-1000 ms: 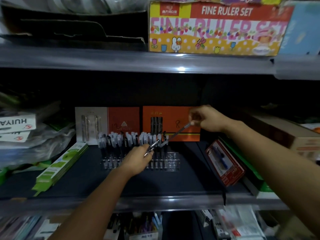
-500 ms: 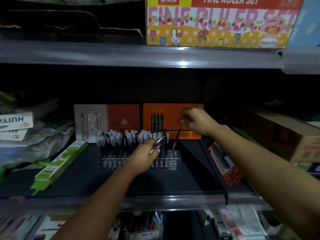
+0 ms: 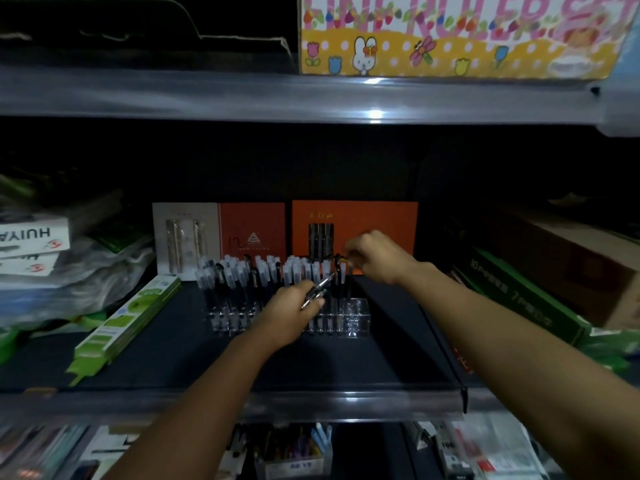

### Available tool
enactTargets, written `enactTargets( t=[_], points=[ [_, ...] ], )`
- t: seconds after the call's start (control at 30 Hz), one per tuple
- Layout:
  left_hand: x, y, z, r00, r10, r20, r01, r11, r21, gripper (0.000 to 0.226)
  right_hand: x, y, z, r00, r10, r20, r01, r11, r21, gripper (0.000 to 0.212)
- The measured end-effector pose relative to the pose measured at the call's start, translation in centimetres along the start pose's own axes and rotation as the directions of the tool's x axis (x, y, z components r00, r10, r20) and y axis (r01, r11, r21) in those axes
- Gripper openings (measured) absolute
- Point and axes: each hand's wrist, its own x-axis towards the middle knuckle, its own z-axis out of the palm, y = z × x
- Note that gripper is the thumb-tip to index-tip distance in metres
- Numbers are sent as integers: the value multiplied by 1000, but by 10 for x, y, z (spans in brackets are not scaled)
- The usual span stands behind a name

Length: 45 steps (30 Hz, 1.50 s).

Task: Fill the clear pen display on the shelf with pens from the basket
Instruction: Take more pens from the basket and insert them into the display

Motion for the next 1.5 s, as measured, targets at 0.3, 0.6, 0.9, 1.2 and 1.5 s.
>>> enactTargets(
  t=[0.3, 0.6, 0.9, 1.2, 1.5],
  points=[
    [2, -4, 0, 1000, 12, -5, -12, 1000, 1, 15, -5, -1, -2, 995, -96, -32, 97, 995, 21, 9],
    [-1, 15, -2, 998, 65, -21, -66, 997, -46, 12, -24, -31, -26, 976, -218, -16, 215, 943, 254, 13],
    [-8, 28, -6, 995, 92, -38, -95, 992, -79, 10, -36, -35, -33, 984, -176, -18, 172, 933, 315, 7],
    [-16, 17, -11, 999, 43, -20, -42, 998, 46, 13, -47, 1, -51, 977, 2, -211, 60, 956, 287, 10],
    [-17, 16, -14, 999, 40, -24, -38, 997, 73, 18, -58, 26, -71, 927, 146, -346, -59, 967, 248, 14]
  ],
)
